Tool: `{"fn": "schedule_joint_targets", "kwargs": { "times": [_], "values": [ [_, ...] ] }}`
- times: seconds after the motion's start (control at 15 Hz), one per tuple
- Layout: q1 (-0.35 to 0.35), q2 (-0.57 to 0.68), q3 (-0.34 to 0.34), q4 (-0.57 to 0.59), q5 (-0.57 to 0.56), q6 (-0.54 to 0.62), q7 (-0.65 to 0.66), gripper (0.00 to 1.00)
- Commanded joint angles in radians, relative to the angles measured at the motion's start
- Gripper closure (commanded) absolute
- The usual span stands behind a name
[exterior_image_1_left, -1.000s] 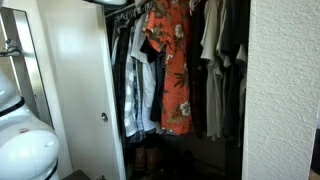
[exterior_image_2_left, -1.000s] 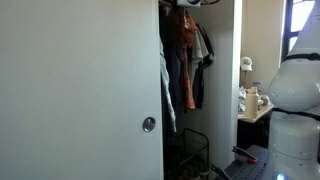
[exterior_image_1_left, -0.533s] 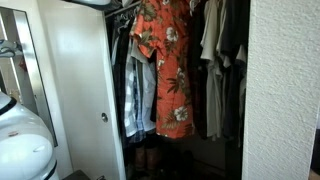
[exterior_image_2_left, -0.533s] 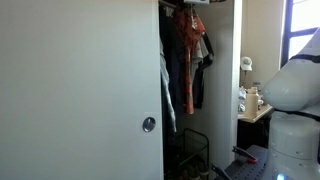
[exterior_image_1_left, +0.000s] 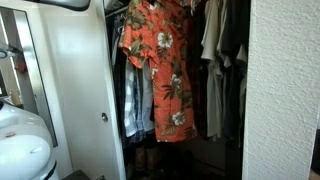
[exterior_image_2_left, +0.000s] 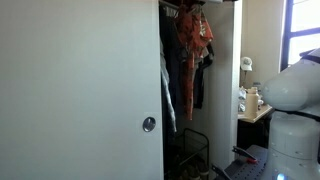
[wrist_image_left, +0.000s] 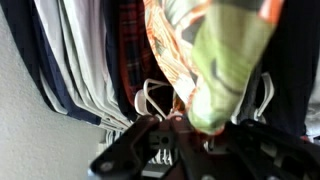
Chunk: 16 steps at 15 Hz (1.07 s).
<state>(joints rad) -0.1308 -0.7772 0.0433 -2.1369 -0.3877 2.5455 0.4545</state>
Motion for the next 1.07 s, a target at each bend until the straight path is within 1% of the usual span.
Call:
{"fn": "schedule_joint_targets", "kwargs": {
  "times": [0.0,0.27,0.53,0.73,1.0],
  "values": [
    [-0.016,-0.137,0.015,-0.108,0.093,-0.040,-0.084,0.95],
    [-0.021,-0.272,0.026,-0.198,0.154,-0.109,-0.121,0.95],
    [-0.007,-0.396,0.055,-0.259,0.205,-0.225,-0.124,0.95],
    [-0.004,-0.476,0.098,-0.284,0.234,-0.313,-0.110,0.95],
    [-0.004,-0.555,0.151,-0.301,0.255,-0.400,-0.093,0.95]
  ]
}}
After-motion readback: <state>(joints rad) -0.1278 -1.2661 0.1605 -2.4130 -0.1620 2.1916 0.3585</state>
